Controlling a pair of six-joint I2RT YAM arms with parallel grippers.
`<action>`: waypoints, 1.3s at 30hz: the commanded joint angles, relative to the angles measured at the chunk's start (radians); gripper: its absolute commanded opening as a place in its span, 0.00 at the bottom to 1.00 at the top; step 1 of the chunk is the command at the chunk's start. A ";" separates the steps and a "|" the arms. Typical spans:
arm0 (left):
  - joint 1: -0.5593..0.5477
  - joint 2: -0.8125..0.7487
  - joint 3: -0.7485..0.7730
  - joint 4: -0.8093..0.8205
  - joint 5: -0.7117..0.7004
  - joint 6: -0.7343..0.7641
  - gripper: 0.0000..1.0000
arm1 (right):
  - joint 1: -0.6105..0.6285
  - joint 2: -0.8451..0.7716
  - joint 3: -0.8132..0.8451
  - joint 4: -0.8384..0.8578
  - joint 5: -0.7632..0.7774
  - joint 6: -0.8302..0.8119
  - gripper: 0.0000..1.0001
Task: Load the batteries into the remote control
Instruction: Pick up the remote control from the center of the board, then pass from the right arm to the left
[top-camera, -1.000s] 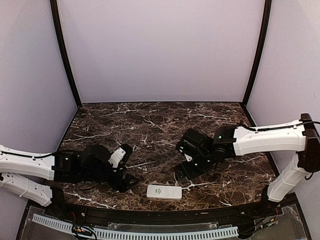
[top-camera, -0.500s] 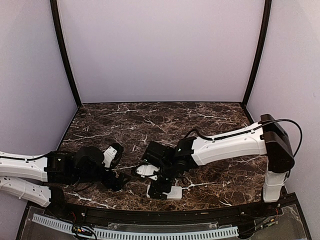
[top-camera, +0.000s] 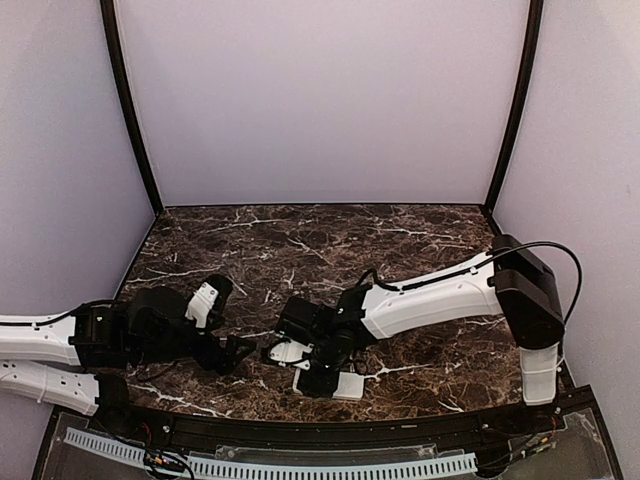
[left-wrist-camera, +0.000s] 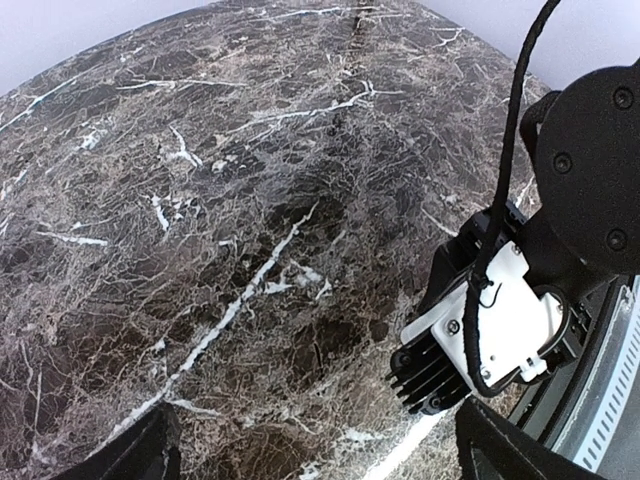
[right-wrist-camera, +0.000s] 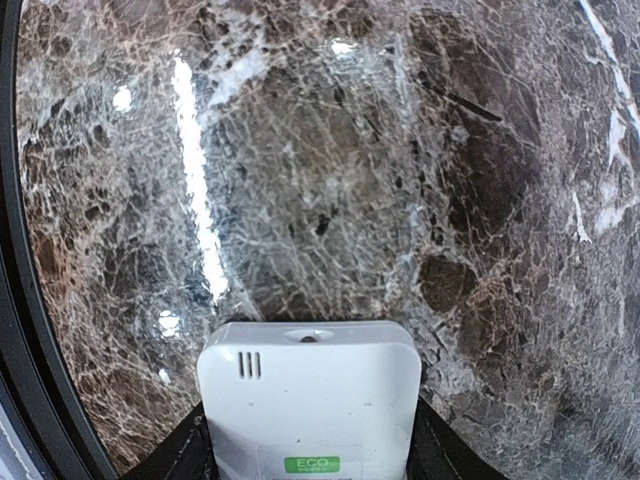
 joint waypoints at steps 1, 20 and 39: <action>0.000 -0.047 -0.033 0.000 -0.014 0.029 0.94 | 0.006 0.012 0.019 -0.033 -0.007 0.006 0.54; -0.004 -0.043 0.053 0.272 0.371 0.215 0.89 | -0.113 -0.583 -0.202 0.548 -0.317 0.230 0.33; -0.005 0.230 0.446 0.467 0.605 0.326 0.96 | -0.123 -0.725 -0.320 1.181 -0.458 0.406 0.27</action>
